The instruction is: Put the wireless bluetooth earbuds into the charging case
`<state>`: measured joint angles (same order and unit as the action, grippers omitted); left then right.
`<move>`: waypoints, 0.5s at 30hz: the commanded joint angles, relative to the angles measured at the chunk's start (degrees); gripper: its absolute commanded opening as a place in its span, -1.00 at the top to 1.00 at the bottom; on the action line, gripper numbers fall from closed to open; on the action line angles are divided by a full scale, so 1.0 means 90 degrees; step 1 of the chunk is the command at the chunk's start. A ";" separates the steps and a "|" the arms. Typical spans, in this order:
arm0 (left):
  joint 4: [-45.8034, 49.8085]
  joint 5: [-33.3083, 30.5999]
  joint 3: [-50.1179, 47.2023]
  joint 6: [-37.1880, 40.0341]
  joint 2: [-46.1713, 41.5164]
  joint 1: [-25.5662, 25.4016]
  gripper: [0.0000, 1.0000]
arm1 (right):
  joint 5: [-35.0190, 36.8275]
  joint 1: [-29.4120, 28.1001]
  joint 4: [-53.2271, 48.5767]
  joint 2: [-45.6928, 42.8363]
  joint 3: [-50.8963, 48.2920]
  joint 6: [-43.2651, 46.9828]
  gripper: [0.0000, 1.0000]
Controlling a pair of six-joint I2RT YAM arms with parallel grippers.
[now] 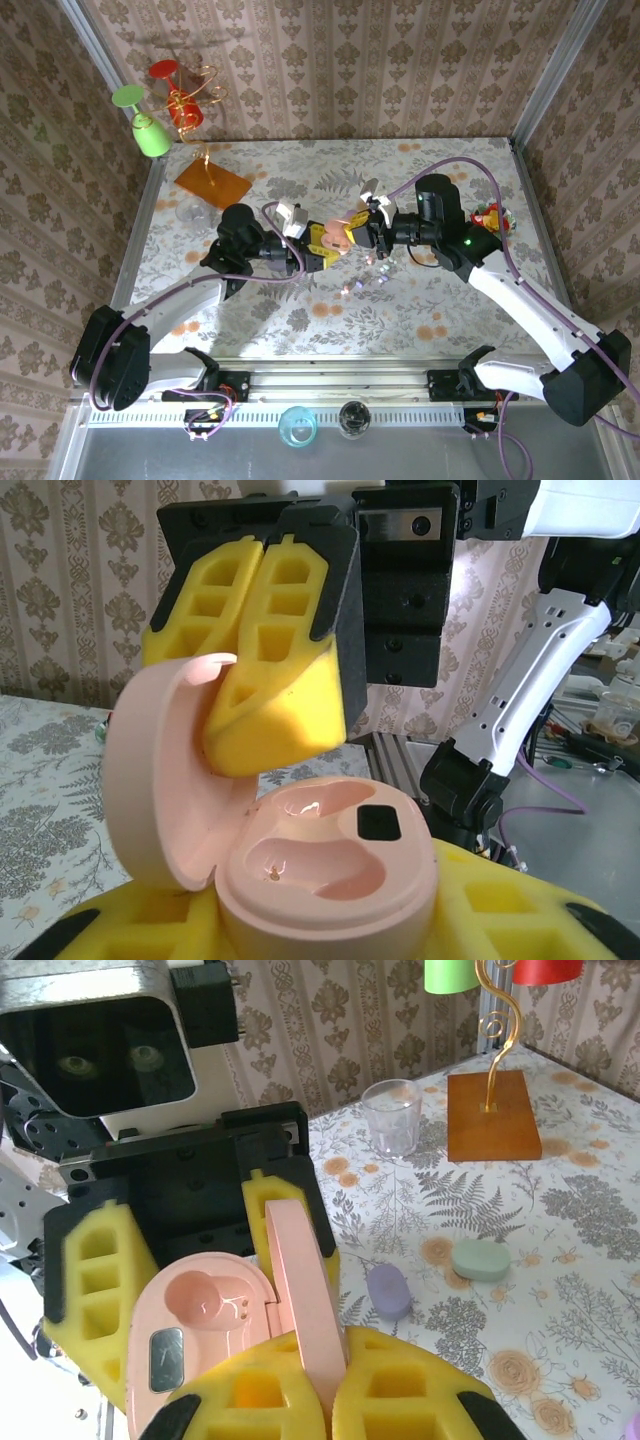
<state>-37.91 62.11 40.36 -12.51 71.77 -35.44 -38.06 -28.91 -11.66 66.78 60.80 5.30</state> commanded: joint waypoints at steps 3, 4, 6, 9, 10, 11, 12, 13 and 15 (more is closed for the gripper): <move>-0.0059 -0.0324 0.0037 0.0079 -0.0112 0.0002 -0.14 | 0.0537 -0.0065 0.0502 -0.0279 -0.0148 0.0106 1.00; 0.0013 -0.0377 0.0037 0.0109 -0.0113 0.0002 -0.18 | 0.0682 -0.0079 0.0629 -0.0335 -0.0236 0.0096 1.00; 0.0033 -0.0449 0.0018 0.0114 -0.0108 -0.0007 -0.29 | 0.0913 -0.0099 0.0901 -0.0458 -0.0417 0.0103 1.00; 0.0070 -0.0538 0.0013 0.0112 -0.0103 -0.0024 -0.37 | 0.1054 -0.0114 0.1047 -0.0552 -0.0527 0.0143 1.00; 0.0107 -0.0546 0.0034 0.0104 -0.0103 -0.0024 -0.39 | 0.1055 -0.0118 0.1070 -0.0574 -0.0542 0.0144 1.00; 0.0146 -0.0558 0.0056 0.0111 -0.0093 -0.0026 -0.41 | 0.1034 -0.0127 0.1080 -0.0581 -0.0542 0.0162 1.00; 0.0186 -0.0572 0.0081 0.0111 -0.0085 -0.0032 -0.42 | 0.1026 -0.0137 0.1068 -0.0577 -0.0536 0.0172 1.00; 0.0212 -0.0576 0.0100 0.0134 -0.0075 -0.0037 -0.42 | 0.1017 -0.0147 0.1058 -0.0570 -0.0534 0.0181 1.00; 0.0237 -0.0603 0.0118 0.0177 -0.0050 -0.0046 -0.43 | 0.0943 -0.0165 0.1016 -0.0539 -0.0510 0.0211 1.00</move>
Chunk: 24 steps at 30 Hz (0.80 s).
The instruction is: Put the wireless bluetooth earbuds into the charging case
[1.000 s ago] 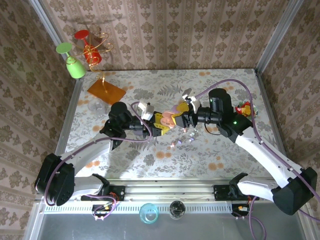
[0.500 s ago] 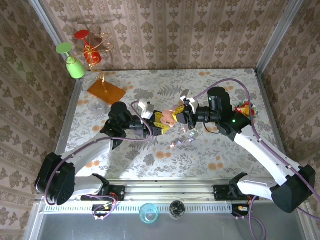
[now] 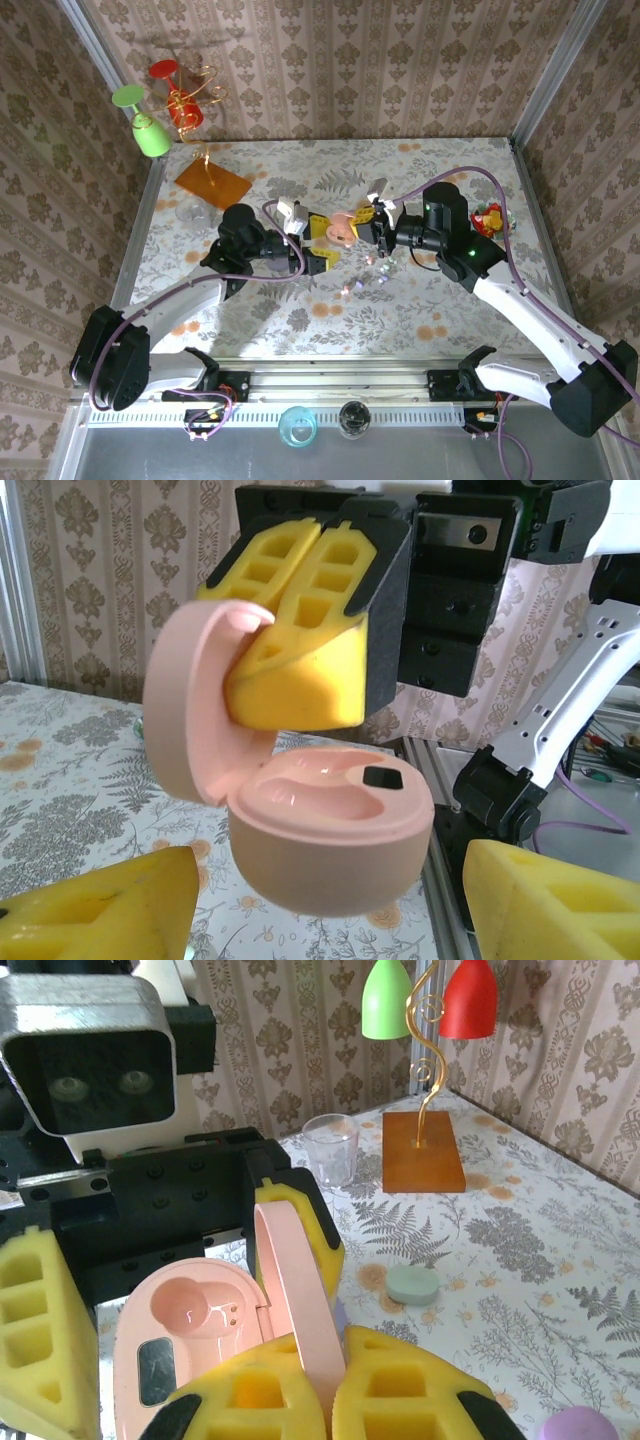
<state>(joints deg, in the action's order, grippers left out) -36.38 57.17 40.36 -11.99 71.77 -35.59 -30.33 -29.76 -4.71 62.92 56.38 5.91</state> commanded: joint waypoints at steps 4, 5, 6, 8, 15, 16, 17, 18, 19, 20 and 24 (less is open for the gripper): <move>0.0058 -0.0017 0.0163 0.0120 -0.0006 -0.0067 -0.43 | -0.0076 -0.0097 0.0216 -0.0023 -0.0012 0.0154 1.00; 0.0053 0.0002 0.0171 0.0109 -0.0001 -0.0092 -0.43 | -0.0078 -0.0101 0.0224 0.0000 -0.0014 0.0144 1.00; 0.0048 0.0013 0.0183 0.0112 0.0002 -0.0102 -0.42 | -0.0096 -0.0111 0.0230 0.0020 -0.0014 0.0141 1.00; 0.0048 0.0034 0.0203 0.0100 0.0000 -0.0125 -0.39 | -0.0115 -0.0131 0.0240 0.0074 -0.0009 0.0153 1.00; -0.0018 0.0082 0.0222 0.0072 0.0004 -0.0145 -0.27 | -0.0087 -0.0141 0.0221 0.0138 -0.0013 0.0168 1.00; -0.0025 0.0077 0.0223 0.0059 0.0004 -0.0146 -0.24 | -0.0087 -0.0141 0.0212 0.0138 -0.0014 0.0172 1.00; -0.0037 0.0081 0.0223 0.0062 0.0024 -0.0146 -0.20 | -0.0078 -0.0141 0.0201 0.0138 -0.0013 0.0178 1.00; -0.0061 0.0077 0.0213 0.0036 0.0032 -0.0144 -0.19 | -0.0083 -0.0141 0.0193 0.0132 -0.0014 0.0182 1.00; -0.0086 0.0091 0.0220 0.0011 0.0043 -0.0141 -0.17 | -0.0087 -0.0141 0.0183 0.0129 -0.0012 0.0200 1.00; -0.0107 0.0087 0.0225 -0.0029 0.0067 -0.0143 -0.16 | -0.0096 -0.0141 0.0172 0.0136 -0.0012 0.0207 1.00; -0.0236 0.0111 0.0223 -0.0117 0.0131 -0.0146 -0.10 | -0.0153 -0.0141 0.0143 0.0138 -0.0014 0.0207 1.00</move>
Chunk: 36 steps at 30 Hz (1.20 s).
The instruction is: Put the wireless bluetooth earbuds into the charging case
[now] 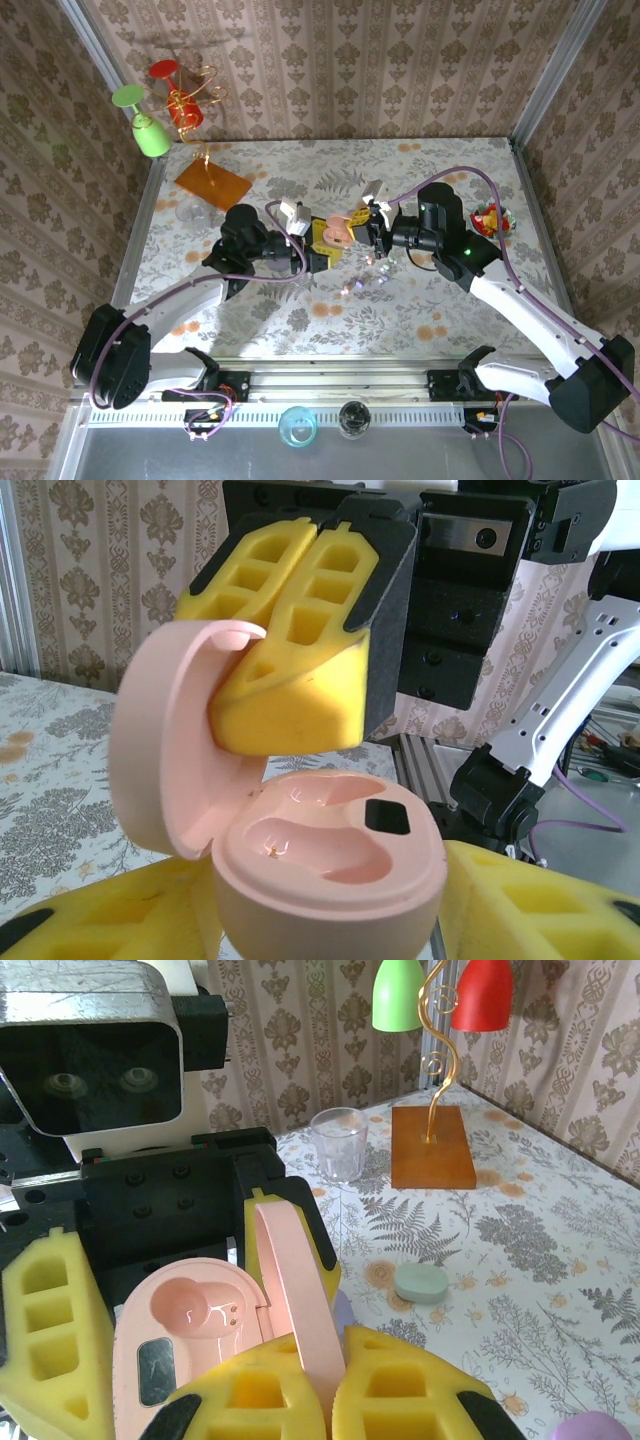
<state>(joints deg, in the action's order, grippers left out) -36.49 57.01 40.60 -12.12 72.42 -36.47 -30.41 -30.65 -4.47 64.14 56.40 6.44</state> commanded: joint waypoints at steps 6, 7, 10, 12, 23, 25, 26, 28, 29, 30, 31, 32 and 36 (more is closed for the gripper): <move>-0.0335 0.0159 0.0176 -0.0176 0.0066 -0.0041 0.00 | -0.0163 -0.0041 0.0060 0.0036 0.0013 0.0147 1.00; -0.0353 0.0167 0.0175 -0.0196 0.0068 -0.0042 0.00 | -0.0165 -0.0041 0.0040 0.0050 0.0021 0.0161 1.00; -0.0441 0.0159 0.0142 -0.0216 0.0050 -0.0045 -0.07 | -0.0166 -0.0041 0.0008 0.0089 0.0034 0.0166 1.00; -0.0486 0.0168 0.0120 -0.0198 0.0029 -0.0048 -0.07 | -0.0165 -0.0041 0.0005 0.0108 0.0055 0.0144 1.00; -0.0477 0.0182 0.0069 -0.0177 0.0046 -0.0035 0.23 | -0.0069 -0.0041 0.0138 0.0015 0.0035 -0.0046 1.00; -0.0491 0.0189 0.0069 -0.0168 0.0058 -0.0039 0.30 | -0.0050 -0.0042 0.0191 -0.0017 0.0013 -0.0125 1.00; -0.0512 0.0189 0.0052 -0.0177 0.0067 -0.0035 0.34 | -0.0022 -0.0041 0.0208 -0.0034 0.0019 -0.0165 0.98; -0.0534 0.0178 0.0060 -0.0184 0.0078 -0.0021 0.40 | 0.0053 -0.0041 0.0283 -0.0079 -0.0005 -0.0293 0.70; -0.0559 0.0160 0.0050 -0.0195 0.0088 -0.0007 0.41 | 0.0083 -0.0041 0.0328 -0.0116 -0.0031 -0.0354 0.50; -0.0587 0.0150 0.0030 -0.0204 0.0096 0.0005 0.41 | 0.0097 -0.0034 0.0359 -0.0163 -0.0045 -0.0404 0.36; -0.0659 0.0136 0.0007 -0.0231 0.0112 0.0027 0.41 | 0.0091 -0.0030 0.0380 -0.0232 -0.0055 -0.0450 0.20; -0.0747 0.0109 -0.0030 -0.0267 0.0125 0.0061 0.41 | 0.0074 -0.0023 0.0381 -0.0300 -0.0061 -0.0508 0.04; -0.1255 -0.0020 -0.0207 -0.0497 0.0192 0.0236 0.43 | -0.0068 0.0025 0.0300 -0.0620 -0.0034 -0.0764 -0.27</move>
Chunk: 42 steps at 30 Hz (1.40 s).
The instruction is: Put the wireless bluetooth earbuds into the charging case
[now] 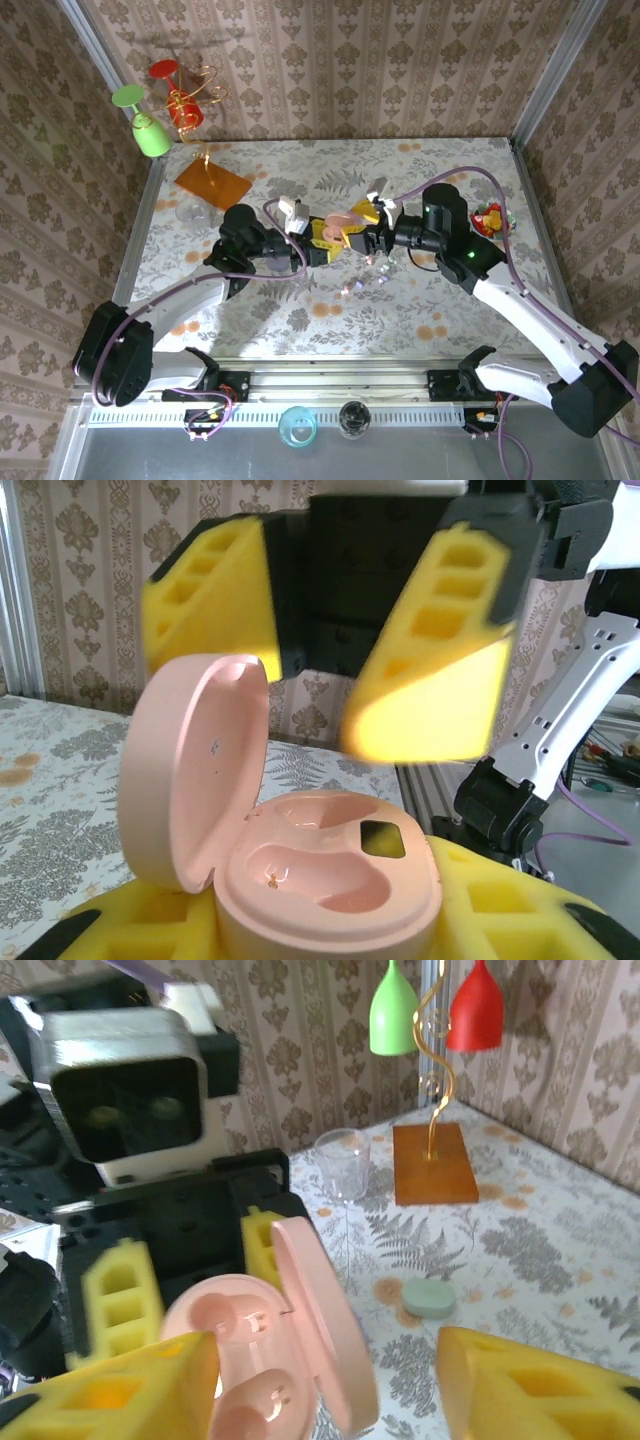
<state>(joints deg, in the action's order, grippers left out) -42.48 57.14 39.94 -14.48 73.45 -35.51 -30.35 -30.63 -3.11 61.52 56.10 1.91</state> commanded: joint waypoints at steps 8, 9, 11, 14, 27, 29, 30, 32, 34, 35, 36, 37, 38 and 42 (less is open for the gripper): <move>-0.1022 -0.0217 -0.0397 -0.0436 -0.0054 0.0499 0.45 | 0.1172 0.0867 0.0061 -0.0902 -0.0575 -0.1721 -0.41; -0.1017 -0.0228 -0.0418 -0.0441 -0.0081 0.0531 0.45 | 0.1183 0.1042 0.0029 -0.0879 -0.0638 -0.2066 -0.38; -0.1014 -0.0251 -0.0477 -0.0431 -0.0178 0.0590 0.45 | 0.1230 0.1485 -0.0108 -0.0697 -0.0830 -0.3098 -0.31; -0.0966 -0.0304 -0.0559 -0.0364 -0.0313 0.0632 0.45 | 0.1298 0.1657 -0.0348 -0.0242 -0.1006 -0.3848 -0.25; -0.1074 -0.0379 -0.0872 -0.0345 -0.0657 0.1328 0.45 | 0.0861 0.0690 -0.0581 0.1970 -0.1274 -0.5371 0.00; -0.1074 -0.0417 -0.0920 -0.0335 -0.0745 0.1427 0.45 | 0.0870 0.0344 -0.0421 0.2199 -0.1332 -0.5704 0.00; -0.1062 -0.0437 -0.0939 -0.0325 -0.0777 0.1470 0.45 | 0.0890 0.0191 -0.0312 0.2294 -0.1378 -0.5878 0.01; -0.1061 -0.0430 -0.0961 -0.0333 -0.0817 0.1518 0.45 | 0.0937 -0.0056 -0.0044 0.2470 -0.1456 -0.6188 0.01; -0.1061 -0.0366 -0.0966 -0.0334 -0.0837 0.1546 0.45 | 0.1023 -0.0209 0.0156 0.2655 -0.1506 -0.6405 0.04; -0.1054 -0.0327 -0.0962 -0.0344 -0.0837 0.1544 0.45 | 0.1093 -0.0271 0.0193 0.2760 -0.1506 -0.6482 0.05; -0.1052 -0.0306 -0.0953 -0.0338 -0.0837 0.1546 0.45 | 0.1143 -0.0318 0.0227 0.2848 -0.1507 -0.6548 0.07; -0.1058 -0.0303 -0.0952 -0.0352 -0.0820 0.1552 0.45 | 0.1177 -0.0351 0.0279 0.2922 -0.1516 -0.6615 0.08; -0.1077 -0.0278 -0.0951 -0.0382 -0.0817 0.1550 0.45 | 0.1192 -0.0380 0.0339 0.3002 -0.1535 -0.6691 0.08; -0.1179 -0.0217 -0.0935 -0.0415 -0.0761 0.1546 0.45 | 0.1282 -0.0405 0.0393 0.3292 -0.1520 -0.6787 0.14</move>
<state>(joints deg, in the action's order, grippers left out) -50.02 53.78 31.57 -17.19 66.96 -22.02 -20.91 -34.02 -1.19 89.56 42.85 -56.49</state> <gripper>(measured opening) 0.383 0.438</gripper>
